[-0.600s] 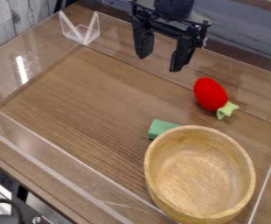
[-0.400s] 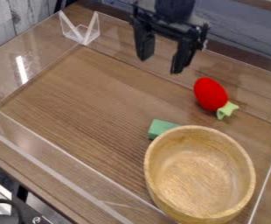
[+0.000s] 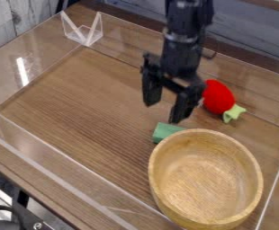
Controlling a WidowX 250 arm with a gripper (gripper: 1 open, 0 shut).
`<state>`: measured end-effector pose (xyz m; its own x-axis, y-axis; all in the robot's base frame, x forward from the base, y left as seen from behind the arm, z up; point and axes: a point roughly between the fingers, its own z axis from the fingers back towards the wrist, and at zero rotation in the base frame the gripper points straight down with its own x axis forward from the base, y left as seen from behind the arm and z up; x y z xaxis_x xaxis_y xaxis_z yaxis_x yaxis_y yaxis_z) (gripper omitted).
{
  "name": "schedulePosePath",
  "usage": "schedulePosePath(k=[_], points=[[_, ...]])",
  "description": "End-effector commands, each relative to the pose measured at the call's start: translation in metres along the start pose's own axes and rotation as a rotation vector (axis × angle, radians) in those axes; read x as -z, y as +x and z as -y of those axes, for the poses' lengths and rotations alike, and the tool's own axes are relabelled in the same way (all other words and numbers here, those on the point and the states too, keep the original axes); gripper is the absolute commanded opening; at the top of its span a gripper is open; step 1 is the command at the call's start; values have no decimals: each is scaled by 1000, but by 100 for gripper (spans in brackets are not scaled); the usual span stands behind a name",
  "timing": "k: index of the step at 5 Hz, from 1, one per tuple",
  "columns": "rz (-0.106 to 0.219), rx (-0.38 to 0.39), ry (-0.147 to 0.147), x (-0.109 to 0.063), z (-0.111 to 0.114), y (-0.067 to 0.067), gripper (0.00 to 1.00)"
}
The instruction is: Put the green block in the brown bowl
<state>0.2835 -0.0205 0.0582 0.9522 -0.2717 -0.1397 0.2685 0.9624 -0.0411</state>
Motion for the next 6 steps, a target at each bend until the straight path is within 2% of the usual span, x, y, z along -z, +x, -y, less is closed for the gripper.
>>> schedulePosePath(k=[1,2,3,4,5,6], points=[[30,124,21,10,-1,1,100],[23,229,29,22,-5,3,100],[12,297,30,29,-10,5,0],[4,321,30,38,-15,6,0],[0,329,23,44,-20,5,100],[-8,310,11,49,-26,-2,100]])
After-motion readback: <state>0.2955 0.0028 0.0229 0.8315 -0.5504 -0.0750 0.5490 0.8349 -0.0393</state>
